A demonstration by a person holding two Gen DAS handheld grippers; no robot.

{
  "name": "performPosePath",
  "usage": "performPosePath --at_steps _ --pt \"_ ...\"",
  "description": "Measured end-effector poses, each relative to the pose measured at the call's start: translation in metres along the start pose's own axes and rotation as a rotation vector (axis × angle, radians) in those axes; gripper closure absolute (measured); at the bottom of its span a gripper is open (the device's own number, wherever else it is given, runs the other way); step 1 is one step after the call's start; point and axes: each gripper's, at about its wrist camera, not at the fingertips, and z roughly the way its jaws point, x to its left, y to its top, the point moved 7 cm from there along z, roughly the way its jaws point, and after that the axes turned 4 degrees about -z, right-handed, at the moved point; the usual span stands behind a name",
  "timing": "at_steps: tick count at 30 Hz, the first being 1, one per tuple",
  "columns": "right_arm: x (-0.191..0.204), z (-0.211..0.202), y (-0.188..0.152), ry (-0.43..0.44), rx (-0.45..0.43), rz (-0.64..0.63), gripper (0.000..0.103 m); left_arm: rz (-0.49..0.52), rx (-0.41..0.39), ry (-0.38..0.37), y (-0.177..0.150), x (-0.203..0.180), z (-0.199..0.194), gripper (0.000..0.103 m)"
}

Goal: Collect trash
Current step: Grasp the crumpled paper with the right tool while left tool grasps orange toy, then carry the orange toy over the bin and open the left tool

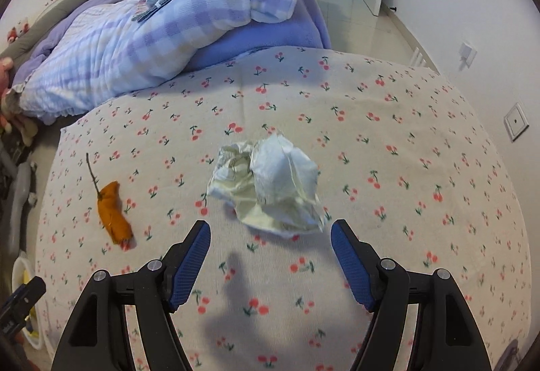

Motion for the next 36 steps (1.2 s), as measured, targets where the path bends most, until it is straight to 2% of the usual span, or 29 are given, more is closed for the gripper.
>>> performPosePath --at_steps 3,5,7,10,17,19,21,23,28,29,32,36 --pt "-0.001 0.010 0.004 -0.025 -0.010 -0.021 0.031 0.000 0.003 -0.035 0.003 -0.018 0.011 0.004" --pt "-0.004 0.016 0.005 -0.018 -0.020 -0.024 0.050 0.016 0.005 -0.040 0.004 -0.029 0.018 0.004" --pt "-0.006 0.019 0.006 0.039 -0.022 -0.014 0.063 0.050 -0.001 -0.043 0.005 -0.042 0.025 0.004" --pt "-0.009 0.005 0.013 0.090 -0.067 -0.013 0.083 0.078 -0.020 -0.066 0.011 -0.061 0.033 0.013" --pt "-0.014 -0.020 0.012 0.119 -0.099 -0.037 0.083 0.129 -0.046 -0.111 0.018 -0.103 0.045 0.030" --pt "-0.020 -0.027 0.011 0.129 -0.094 -0.025 0.083 0.135 -0.050 -0.120 0.020 -0.111 0.047 0.036" --pt "-0.024 -0.032 0.010 0.135 -0.093 -0.021 0.083 0.128 -0.051 -0.130 0.023 -0.116 0.047 0.048" --pt "-0.026 -0.037 0.009 0.140 -0.094 -0.022 0.083 0.125 -0.043 -0.144 0.024 -0.121 0.047 0.053" --pt "-0.034 -0.045 0.003 0.140 -0.083 -0.020 0.083 0.114 -0.016 -0.186 0.024 -0.130 0.053 0.058" --pt "-0.037 -0.047 0.001 0.135 -0.079 -0.024 0.083 0.111 -0.012 -0.196 0.024 -0.131 0.054 0.062" --pt "-0.042 -0.053 -0.004 0.134 -0.072 -0.024 0.083 0.116 0.012 -0.257 0.022 -0.139 0.054 0.087" --pt "-0.050 -0.062 -0.012 0.146 -0.058 -0.008 0.084 0.115 0.029 -0.267 0.017 -0.140 0.049 0.091"
